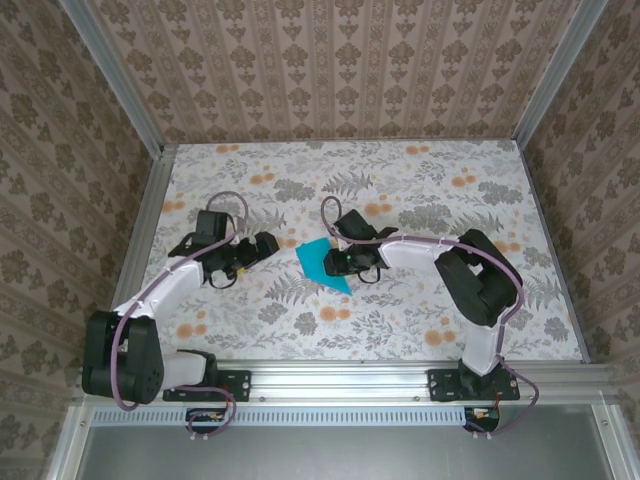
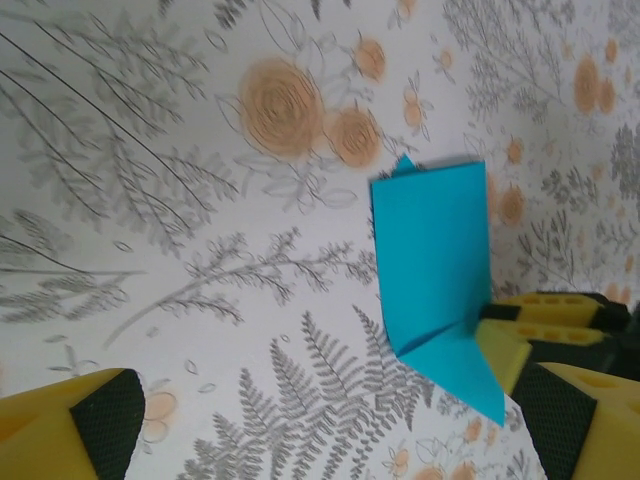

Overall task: Fold a paper plane with a square sheet of paper (pick it up from the middle)
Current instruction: Fold the wing for the fifth time at the center of the table.

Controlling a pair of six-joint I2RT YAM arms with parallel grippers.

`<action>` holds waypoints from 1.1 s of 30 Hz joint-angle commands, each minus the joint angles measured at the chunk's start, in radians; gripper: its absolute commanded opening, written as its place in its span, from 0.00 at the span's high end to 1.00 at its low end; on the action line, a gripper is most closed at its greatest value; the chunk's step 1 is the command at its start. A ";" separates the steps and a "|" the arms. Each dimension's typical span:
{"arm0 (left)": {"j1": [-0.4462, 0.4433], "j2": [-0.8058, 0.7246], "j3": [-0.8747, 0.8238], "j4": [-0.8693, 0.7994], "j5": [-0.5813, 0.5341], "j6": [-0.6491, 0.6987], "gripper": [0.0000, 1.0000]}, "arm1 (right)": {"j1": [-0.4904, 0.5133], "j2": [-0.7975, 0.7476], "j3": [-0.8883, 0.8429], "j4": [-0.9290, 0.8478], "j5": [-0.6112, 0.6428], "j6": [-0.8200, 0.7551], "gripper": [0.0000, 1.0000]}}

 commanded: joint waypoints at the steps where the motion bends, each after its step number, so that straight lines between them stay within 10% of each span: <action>1: -0.043 0.014 -0.031 0.061 0.063 -0.079 0.01 | -0.018 0.018 -0.033 0.044 -0.041 0.045 0.71; 15: -0.281 0.235 -0.012 0.288 0.128 -0.333 0.28 | -0.083 0.040 -0.136 0.199 -0.170 0.170 0.71; 33: -0.325 0.382 0.062 0.333 0.058 -0.385 0.55 | -0.098 0.045 -0.171 0.247 -0.196 0.176 0.71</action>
